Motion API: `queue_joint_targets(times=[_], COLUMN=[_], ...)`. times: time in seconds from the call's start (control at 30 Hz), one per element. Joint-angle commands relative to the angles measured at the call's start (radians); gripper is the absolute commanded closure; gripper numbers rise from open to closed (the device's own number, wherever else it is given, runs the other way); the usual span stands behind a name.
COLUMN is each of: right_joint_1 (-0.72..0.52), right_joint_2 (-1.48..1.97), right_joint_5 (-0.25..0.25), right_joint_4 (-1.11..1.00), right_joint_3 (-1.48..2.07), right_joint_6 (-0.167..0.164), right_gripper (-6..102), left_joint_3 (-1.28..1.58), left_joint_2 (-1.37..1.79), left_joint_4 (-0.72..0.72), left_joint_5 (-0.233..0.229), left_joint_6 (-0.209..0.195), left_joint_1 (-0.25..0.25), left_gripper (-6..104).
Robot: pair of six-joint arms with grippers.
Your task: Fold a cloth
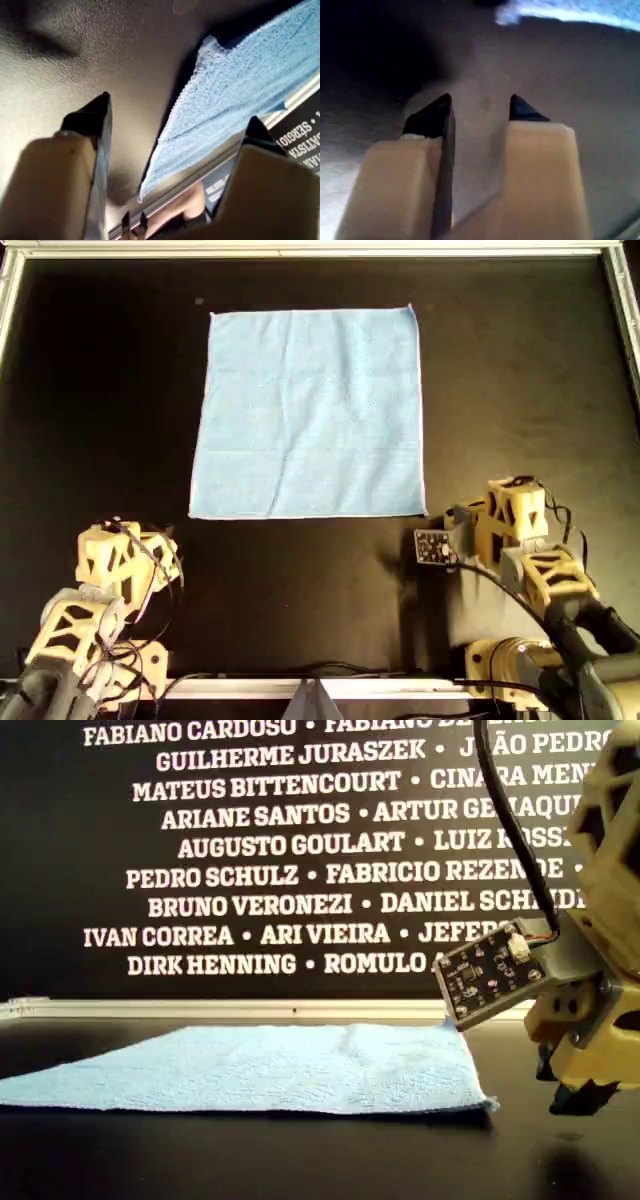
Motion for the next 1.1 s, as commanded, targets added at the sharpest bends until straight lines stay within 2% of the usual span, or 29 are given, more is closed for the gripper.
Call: queue_joint_targets(times=[0.0,0.1,0.27,0.33,0.6,0.67,0.8,0.93,1.07], right_joint_1=[0.041,0.094,0.156,0.156,0.155,0.155,0.155,0.155,0.152], right_joint_2=[0.011,-0.009,-0.025,-0.032,-0.149,-0.195,-0.256,-0.285,-0.337], right_joint_5=[-0.015,-0.015,-0.014,-0.014,-0.012,-0.012,-0.012,-0.012,-0.012], right_joint_4=[-0.035,-0.037,-0.037,-0.037,-0.037,-0.037,-0.037,-0.035,-0.037], right_joint_3=[-0.077,-0.097,-0.117,-0.118,-0.189,-0.232,-0.282,-0.302,-0.342], right_joint_6=[0.000,0.002,0.002,0.002,0.005,0.009,0.044,0.048,0.049], right_gripper=[49,43,30,27,26,26,26,26,26], left_joint_3=[-0.028,-0.029,-0.066,-0.067,-0.103,-0.152,-0.328,-0.505,-0.583], left_joint_2=[-0.002,-0.002,-0.002,-0.002,-0.107,-0.229,-0.561,-0.831,-0.953], left_joint_4=[-0.003,-0.005,-0.006,-0.006,-0.040,-0.083,-0.146,-0.149,-0.149], left_joint_5=[0.000,-0.002,-0.002,-0.002,0.002,0.000,0.008,0.015,0.017], left_joint_6=[0.011,0.048,0.149,0.163,0.164,0.164,0.163,0.152,0.156], left_joint_1=[0.008,0.008,0.006,0.008,0.008,0.008,0.008,0.006,0.006], left_gripper=[5,5,5,5,5,5,5,5,5])
